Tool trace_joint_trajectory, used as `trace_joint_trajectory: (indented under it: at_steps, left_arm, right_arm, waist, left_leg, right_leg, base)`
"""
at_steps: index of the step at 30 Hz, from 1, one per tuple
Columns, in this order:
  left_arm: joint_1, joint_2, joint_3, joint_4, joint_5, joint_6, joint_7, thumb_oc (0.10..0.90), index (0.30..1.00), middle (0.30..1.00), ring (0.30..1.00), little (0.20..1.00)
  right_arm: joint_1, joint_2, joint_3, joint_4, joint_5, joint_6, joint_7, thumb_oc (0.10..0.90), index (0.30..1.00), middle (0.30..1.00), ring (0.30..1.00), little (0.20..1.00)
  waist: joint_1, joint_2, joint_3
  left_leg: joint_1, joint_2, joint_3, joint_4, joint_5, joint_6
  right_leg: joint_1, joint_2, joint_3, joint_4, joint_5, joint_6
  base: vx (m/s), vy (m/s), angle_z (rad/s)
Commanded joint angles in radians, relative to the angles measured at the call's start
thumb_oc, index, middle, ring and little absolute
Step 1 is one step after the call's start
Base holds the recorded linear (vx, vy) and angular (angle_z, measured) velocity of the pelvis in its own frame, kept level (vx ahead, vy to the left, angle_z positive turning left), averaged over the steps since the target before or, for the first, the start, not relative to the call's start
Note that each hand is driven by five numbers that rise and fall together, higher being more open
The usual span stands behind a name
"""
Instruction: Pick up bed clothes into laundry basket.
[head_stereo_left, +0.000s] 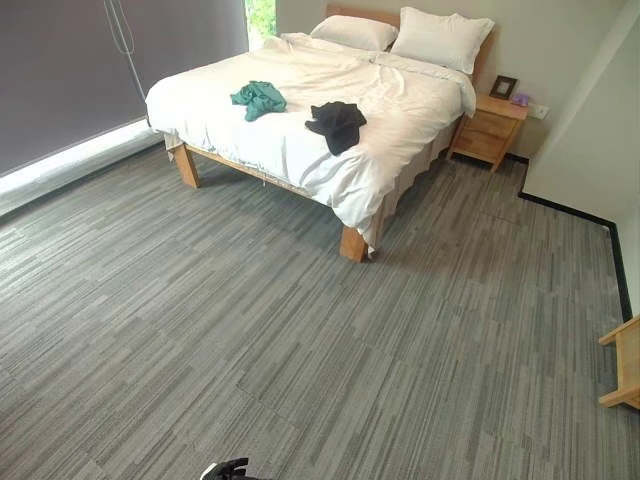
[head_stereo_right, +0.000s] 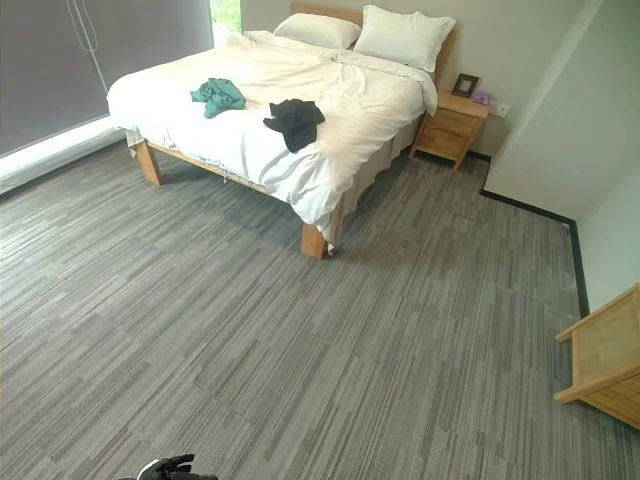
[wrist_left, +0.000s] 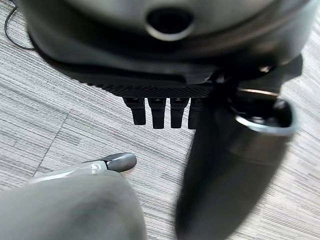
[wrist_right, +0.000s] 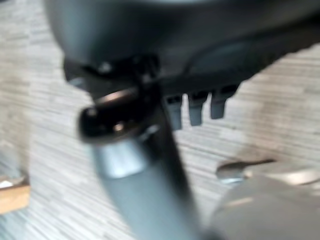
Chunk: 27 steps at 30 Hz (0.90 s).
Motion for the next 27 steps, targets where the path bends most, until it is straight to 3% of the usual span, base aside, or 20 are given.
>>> trace_joint_trajectory:
  at_steps: [1, 6, 8, 13, 17, 19, 27]
  left_arm:
    - [-0.050, -0.032, 0.006, 0.024, 0.037, -0.027, -0.018, 0.800, 0.900, 0.900, 0.900, 0.900]
    - [-0.052, -0.025, -0.008, 0.027, 0.073, -0.033, -0.013, 0.800, 0.900, 0.900, 0.900, 0.900]
    - [-0.090, 0.027, -0.011, -0.022, 0.065, -0.050, -0.001, 0.800, 0.900, 0.900, 0.900, 0.900]
    - [-0.140, 0.073, -0.040, -0.120, 0.054, -0.065, 0.002, 0.800, 0.900, 0.900, 0.900, 0.900]
    - [-0.200, 0.122, -0.047, -0.369, -0.050, -0.087, 0.029, 0.800, 0.900, 0.900, 0.900, 0.900]
    - [-0.204, 0.132, -0.044, -0.495, -0.110, -0.096, 0.039, 0.800, 0.900, 0.900, 0.900, 0.900]
    - [-0.204, 0.132, -0.044, -0.495, -0.110, -0.095, 0.039, 0.800, 0.900, 0.900, 0.900, 0.900]
  right_arm:
    - [0.046, -0.022, 0.014, 0.106, -0.045, 0.021, 0.017, 0.800, 0.900, 0.900, 0.900, 0.900]
    - [0.047, -0.029, 0.007, 0.108, -0.039, 0.018, 0.018, 0.800, 0.900, 0.900, 0.900, 0.900]
    - [0.020, -0.069, -0.059, 0.007, 0.109, -0.015, 0.023, 0.800, 0.900, 0.900, 0.900, 0.900]
    - [-0.010, -0.123, -0.071, -0.148, 0.103, -0.038, 0.001, 0.800, 0.900, 0.900, 0.900, 0.900]
    - [-0.005, -0.197, -0.111, -0.601, 0.084, -0.066, -0.042, 0.800, 0.900, 0.900, 0.900, 0.900]
    - [0.011, -0.204, -0.139, -0.723, 0.078, -0.085, -0.054, 0.800, 0.900, 0.900, 0.900, 0.900]
    - [0.011, -0.204, -0.139, -0.723, 0.078, -0.085, -0.054, 0.800, 0.900, 0.900, 0.900, 0.900]
  waist:
    - [0.006, 0.001, -0.010]
    - [0.004, 0.001, -0.010]
    - [-0.008, 0.002, -0.021]
    - [-0.016, 0.006, -0.025]
    - [-0.028, 0.012, -0.024]
    - [-0.028, 0.014, -0.022]
    - [-0.028, 0.014, -0.022]
  left_leg:
    - [0.018, 0.042, 0.027, -0.018, -0.035, -0.064]
    - [0.019, 0.041, 0.030, -0.020, -0.036, -0.064]
    - [0.030, 0.044, 0.044, -0.026, -0.039, -0.068]
    - [0.037, 0.046, 0.051, -0.027, -0.039, -0.070]
    - [0.038, 0.045, 0.059, -0.028, -0.038, -0.071]
    - [0.038, 0.044, 0.059, -0.027, -0.038, -0.070]
    - [0.038, 0.044, 0.059, -0.027, -0.038, -0.070]
  right_leg:
    - [-0.015, -0.107, 0.014, -0.048, 0.025, 0.187]
    - [-0.017, -0.108, 0.015, -0.050, 0.028, 0.189]
    - [-0.014, -0.106, 0.028, -0.055, 0.030, 0.192]
    - [-0.012, -0.105, 0.034, -0.055, 0.033, 0.196]
    - [-0.019, -0.107, 0.037, -0.050, 0.038, 0.202]
    - [-0.020, -0.109, 0.035, -0.048, 0.039, 0.203]
    - [-0.020, -0.109, 0.035, -0.048, 0.039, 0.203]
  base:
    - [-0.01, 0.012, 0.05]
    - [0.00, 0.003, 0.01]
    - [0.02, 0.034, -0.09]
    - [0.00, 0.019, -0.14]
    - [-0.02, 0.033, -0.06]
    - [-0.01, 0.020, -0.08]
    - [0.00, 0.000, 0.00]
